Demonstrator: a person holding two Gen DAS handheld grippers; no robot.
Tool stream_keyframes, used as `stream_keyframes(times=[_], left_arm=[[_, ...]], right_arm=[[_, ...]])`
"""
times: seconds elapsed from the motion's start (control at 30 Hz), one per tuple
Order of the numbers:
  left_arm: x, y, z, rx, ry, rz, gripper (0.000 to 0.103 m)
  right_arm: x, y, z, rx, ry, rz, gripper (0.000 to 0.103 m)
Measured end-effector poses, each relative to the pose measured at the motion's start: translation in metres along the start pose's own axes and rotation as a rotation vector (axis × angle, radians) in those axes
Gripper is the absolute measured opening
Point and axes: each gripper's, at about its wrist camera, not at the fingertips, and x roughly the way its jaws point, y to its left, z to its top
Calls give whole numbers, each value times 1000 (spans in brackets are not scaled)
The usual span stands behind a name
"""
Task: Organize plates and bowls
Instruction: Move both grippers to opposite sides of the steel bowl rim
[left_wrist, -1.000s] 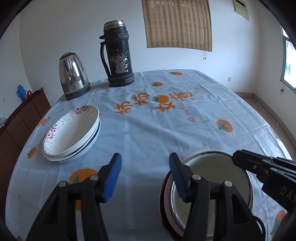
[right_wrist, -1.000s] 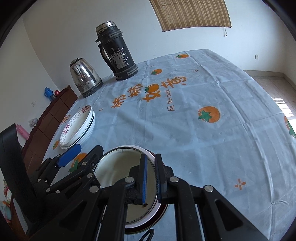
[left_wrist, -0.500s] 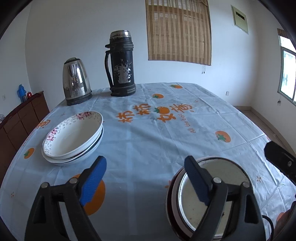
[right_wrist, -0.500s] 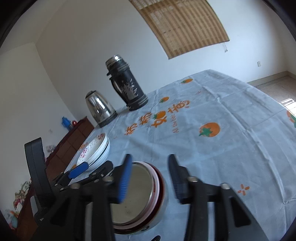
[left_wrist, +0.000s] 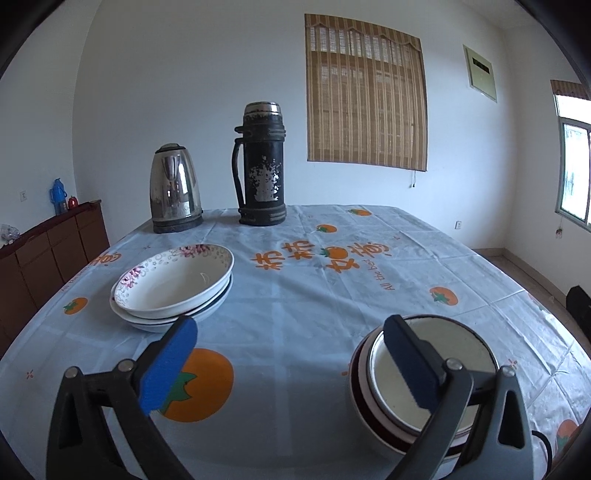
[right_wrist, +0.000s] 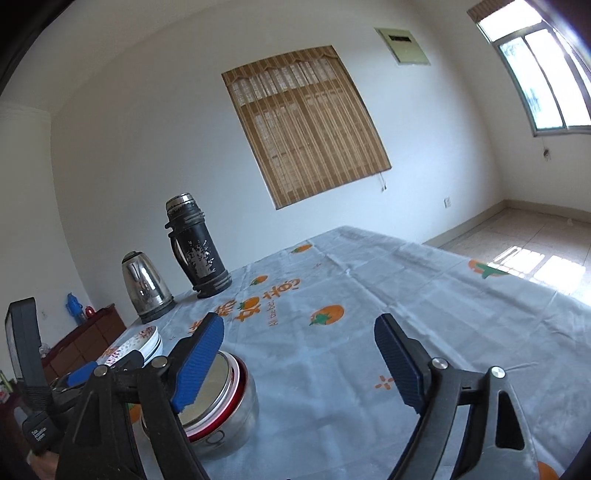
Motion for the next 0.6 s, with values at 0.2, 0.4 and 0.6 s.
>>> stream_keyframes(times=[0.2,0.4,0.6], left_arm=[[-3,-2,-6,-1,37,-14,102],[-1,-2,-7,-10,74,-65,102],[10,5,-7,-89,140,-152,102]], right_arm=[[6,18,-6,-48,122,26,89],[10,16,-8,9,207,105,89],[29,19,-15,41,321,147,89]])
